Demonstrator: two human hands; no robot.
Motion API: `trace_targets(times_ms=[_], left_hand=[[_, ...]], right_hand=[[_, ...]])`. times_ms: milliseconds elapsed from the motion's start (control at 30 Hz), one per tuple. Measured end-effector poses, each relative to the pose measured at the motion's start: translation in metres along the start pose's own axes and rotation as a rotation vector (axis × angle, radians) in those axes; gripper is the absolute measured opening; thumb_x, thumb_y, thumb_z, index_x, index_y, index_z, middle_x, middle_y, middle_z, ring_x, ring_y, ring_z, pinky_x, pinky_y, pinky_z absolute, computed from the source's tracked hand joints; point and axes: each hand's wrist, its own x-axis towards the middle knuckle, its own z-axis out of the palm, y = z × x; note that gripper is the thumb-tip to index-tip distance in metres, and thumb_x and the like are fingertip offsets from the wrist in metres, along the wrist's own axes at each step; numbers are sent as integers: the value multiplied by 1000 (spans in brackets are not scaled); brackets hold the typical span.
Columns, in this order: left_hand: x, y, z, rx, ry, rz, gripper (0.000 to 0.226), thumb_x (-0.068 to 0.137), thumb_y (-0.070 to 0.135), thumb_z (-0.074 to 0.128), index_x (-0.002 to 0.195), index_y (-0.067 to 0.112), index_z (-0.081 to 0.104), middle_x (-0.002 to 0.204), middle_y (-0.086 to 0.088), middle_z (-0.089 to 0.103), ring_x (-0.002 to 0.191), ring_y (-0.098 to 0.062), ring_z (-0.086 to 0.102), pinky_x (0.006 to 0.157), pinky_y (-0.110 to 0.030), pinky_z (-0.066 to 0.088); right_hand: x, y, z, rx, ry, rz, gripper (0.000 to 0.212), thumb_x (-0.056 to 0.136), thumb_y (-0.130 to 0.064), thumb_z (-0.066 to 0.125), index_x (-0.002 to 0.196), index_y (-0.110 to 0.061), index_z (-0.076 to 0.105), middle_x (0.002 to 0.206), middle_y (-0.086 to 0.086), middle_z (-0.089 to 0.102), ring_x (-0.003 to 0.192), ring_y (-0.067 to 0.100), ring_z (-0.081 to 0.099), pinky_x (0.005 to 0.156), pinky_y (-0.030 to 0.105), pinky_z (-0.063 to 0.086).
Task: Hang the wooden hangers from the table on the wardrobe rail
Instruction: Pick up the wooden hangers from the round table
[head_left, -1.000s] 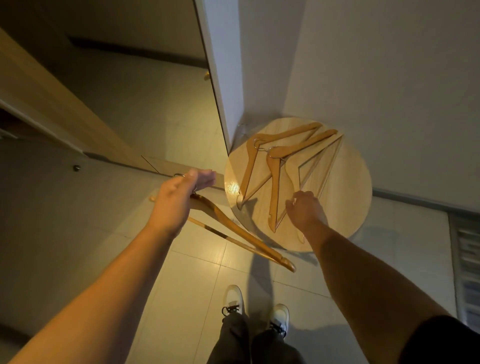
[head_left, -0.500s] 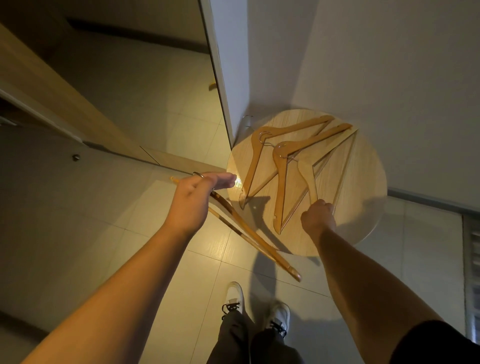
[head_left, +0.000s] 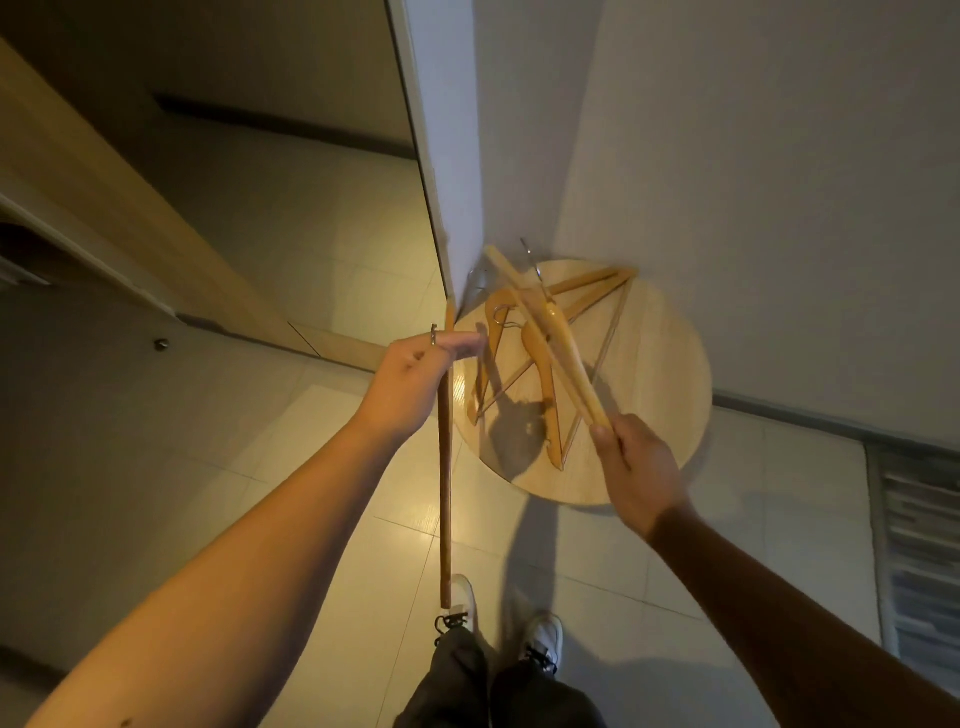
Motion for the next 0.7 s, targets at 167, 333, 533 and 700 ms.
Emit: trace_targets(times_ms=[167, 333, 533, 700], left_hand=[[5, 21, 5, -31, 0, 45, 37, 100, 20, 37, 117, 22, 69, 108, -7, 71, 96, 7, 61, 76, -1, 44], [7, 29, 5, -34, 62, 76, 37, 98, 23, 36, 119, 32, 65, 114, 18, 68, 108, 15, 54, 82, -4, 38], [9, 23, -1, -109, 102, 57, 41, 97, 20, 39, 135, 17, 53, 135, 10, 55, 113, 21, 48, 83, 4, 37], [9, 19, -6, -157, 151, 14, 34, 98, 25, 43, 127, 19, 61, 125, 11, 64, 119, 4, 55, 78, 5, 38]], right_hand=[[-21, -41, 3, 6, -54, -69, 28, 102, -33, 38, 101, -16, 60, 78, -2, 59, 65, 5, 55, 57, 9, 44], [-21, -48, 14, 7, -20, -52, 21, 102, -33, 38, 92, -25, 55, 69, -13, 49, 60, -2, 50, 53, 0, 38], [-26, -49, 38, -89, -91, -113, 22, 102, -37, 35, 93, -29, 54, 70, -16, 47, 61, -4, 50, 49, 5, 36], [-24, -53, 56, -90, -153, -58, 32, 102, -39, 31, 95, -23, 58, 76, -10, 52, 63, -2, 51, 52, 6, 32]])
